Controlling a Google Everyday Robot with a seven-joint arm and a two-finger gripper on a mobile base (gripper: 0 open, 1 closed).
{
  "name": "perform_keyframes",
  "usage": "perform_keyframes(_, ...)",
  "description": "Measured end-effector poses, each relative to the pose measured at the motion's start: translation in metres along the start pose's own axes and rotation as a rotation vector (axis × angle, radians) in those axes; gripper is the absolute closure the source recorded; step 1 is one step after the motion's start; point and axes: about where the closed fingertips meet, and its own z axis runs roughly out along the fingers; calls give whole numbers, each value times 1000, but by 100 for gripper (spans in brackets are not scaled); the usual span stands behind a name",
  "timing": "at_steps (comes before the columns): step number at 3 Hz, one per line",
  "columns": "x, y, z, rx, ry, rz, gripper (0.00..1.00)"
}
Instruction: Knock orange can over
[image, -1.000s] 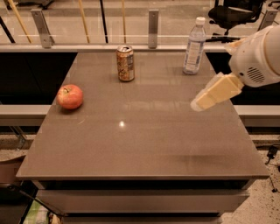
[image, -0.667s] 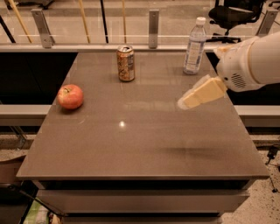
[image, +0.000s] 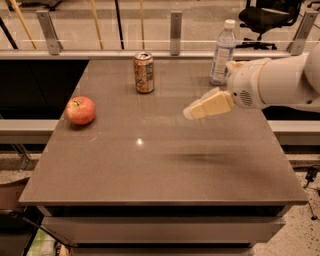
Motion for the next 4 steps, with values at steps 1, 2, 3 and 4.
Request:
perform_keyframes(1,-5,-9,29,0,-83,7,0)
perform_keyframes(2,-10,-11,31,-12,-92,4,0)
perform_keyframes(3,-26,-16,48,-27,-145,-12,0)
perform_keyframes(4,-39,-22,69,-33,-201,-12,0)
